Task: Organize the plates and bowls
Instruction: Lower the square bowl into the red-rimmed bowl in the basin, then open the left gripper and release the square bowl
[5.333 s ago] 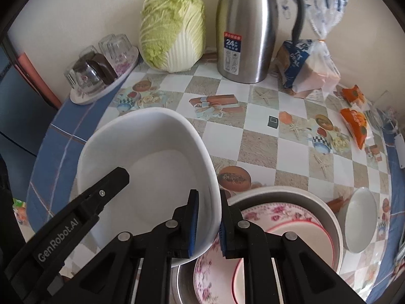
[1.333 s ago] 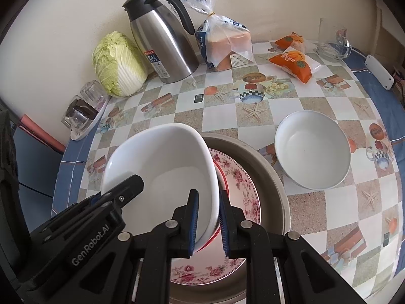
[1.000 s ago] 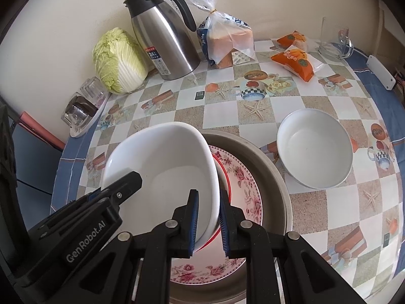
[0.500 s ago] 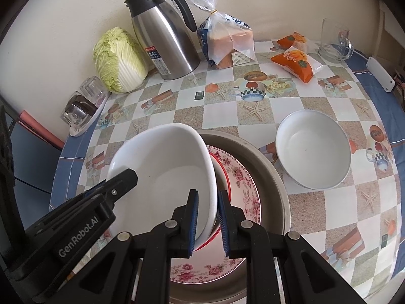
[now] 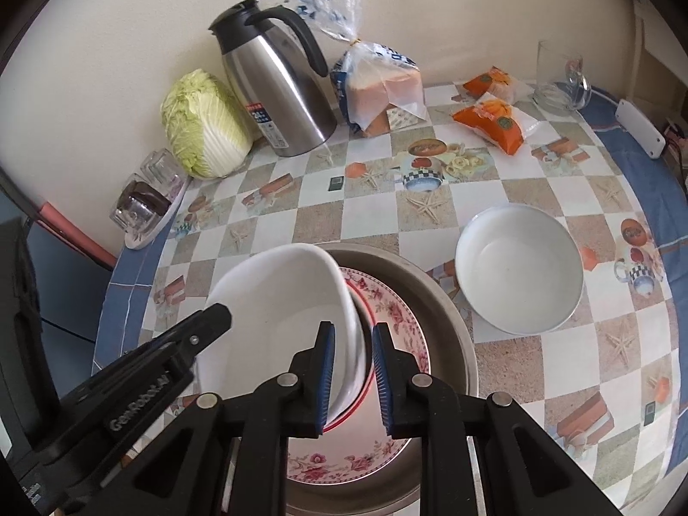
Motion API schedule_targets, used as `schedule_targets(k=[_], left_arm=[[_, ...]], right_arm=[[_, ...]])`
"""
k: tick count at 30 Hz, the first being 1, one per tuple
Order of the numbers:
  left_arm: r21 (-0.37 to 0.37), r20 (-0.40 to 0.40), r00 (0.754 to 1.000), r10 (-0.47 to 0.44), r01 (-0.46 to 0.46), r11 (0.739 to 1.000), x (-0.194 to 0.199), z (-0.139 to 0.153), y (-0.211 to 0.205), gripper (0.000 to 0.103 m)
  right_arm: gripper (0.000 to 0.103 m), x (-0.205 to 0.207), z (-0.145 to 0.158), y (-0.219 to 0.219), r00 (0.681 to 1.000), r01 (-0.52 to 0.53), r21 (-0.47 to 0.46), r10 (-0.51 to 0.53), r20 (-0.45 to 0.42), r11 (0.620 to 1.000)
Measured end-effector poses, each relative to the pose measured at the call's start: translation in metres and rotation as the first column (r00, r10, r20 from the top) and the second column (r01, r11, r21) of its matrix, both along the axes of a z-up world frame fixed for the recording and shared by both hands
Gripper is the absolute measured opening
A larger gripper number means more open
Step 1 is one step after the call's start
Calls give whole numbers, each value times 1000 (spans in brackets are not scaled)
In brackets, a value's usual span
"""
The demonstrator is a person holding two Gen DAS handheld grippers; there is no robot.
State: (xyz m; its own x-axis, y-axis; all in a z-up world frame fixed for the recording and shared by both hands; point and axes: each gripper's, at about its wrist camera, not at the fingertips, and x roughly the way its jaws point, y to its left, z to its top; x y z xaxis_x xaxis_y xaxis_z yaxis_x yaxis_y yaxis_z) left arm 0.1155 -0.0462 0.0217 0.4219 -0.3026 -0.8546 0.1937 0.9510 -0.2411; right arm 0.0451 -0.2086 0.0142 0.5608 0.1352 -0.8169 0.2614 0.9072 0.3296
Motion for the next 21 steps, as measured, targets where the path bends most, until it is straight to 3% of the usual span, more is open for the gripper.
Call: schedule_targets(k=[11, 21], left_arm=[[-4, 1, 1000, 8, -8, 1000, 0, 1, 2, 17], [-16, 35, 999, 28, -28, 999, -2, 13, 5, 19]], right_arm=[[21, 2, -4, -5, 1000, 5, 22, -5, -10, 1000], [21, -6, 16, -9, 999, 0, 18, -1, 43, 1000]])
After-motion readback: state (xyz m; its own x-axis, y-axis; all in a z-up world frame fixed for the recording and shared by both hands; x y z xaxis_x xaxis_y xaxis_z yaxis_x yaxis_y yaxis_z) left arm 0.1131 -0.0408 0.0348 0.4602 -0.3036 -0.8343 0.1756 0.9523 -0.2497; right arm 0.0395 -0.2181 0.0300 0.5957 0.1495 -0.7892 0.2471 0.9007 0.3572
